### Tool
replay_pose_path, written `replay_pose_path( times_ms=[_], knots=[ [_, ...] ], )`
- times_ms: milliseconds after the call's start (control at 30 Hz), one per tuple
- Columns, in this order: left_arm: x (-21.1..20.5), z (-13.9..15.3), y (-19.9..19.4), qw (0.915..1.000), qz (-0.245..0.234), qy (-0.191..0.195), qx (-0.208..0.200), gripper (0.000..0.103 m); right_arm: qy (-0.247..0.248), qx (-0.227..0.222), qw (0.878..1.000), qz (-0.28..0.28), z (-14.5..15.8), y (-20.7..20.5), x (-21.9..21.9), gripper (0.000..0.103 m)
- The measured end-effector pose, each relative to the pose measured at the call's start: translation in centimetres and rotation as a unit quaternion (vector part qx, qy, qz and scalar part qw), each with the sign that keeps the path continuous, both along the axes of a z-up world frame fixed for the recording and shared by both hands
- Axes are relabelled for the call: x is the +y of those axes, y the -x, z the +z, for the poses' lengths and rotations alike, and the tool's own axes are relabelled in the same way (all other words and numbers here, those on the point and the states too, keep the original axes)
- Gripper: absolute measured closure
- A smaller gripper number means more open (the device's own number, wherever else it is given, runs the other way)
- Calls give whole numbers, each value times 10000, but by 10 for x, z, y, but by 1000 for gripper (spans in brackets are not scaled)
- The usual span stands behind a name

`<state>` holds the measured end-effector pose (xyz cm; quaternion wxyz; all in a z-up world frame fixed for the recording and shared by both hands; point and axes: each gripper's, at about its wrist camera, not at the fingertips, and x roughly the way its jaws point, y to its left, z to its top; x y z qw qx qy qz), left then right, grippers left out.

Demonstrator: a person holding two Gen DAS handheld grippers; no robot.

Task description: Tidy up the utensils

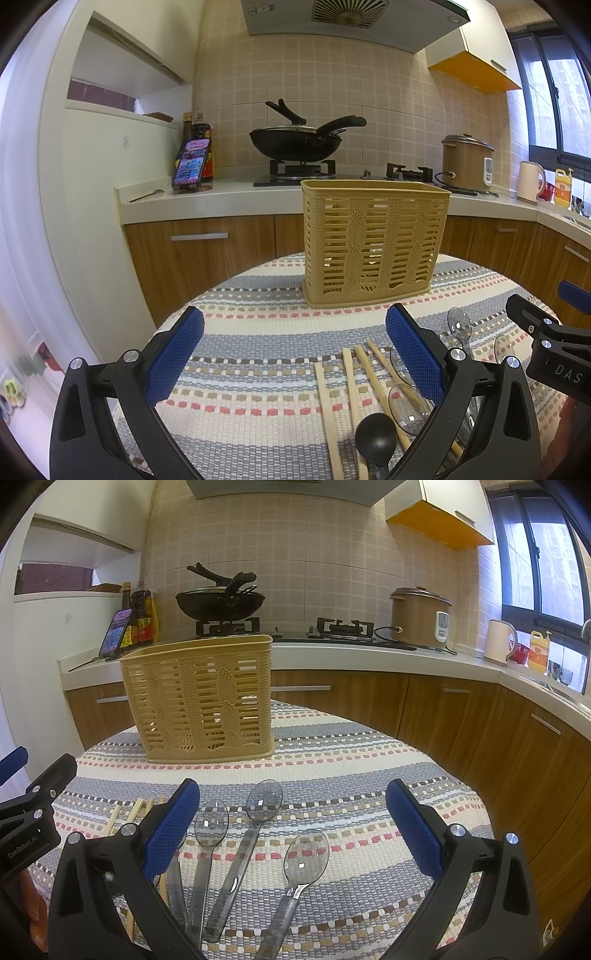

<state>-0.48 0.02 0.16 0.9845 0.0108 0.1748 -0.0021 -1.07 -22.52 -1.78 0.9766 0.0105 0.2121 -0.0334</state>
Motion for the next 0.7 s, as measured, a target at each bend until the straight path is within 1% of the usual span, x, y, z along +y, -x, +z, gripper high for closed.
replay_pose_path(
  times_ms=[700],
  knots=[
    [-2, -1, -1, 10000, -15, -7, -5, 7, 50, 11, 10000, 27, -1, -2, 3, 7]
  ],
)
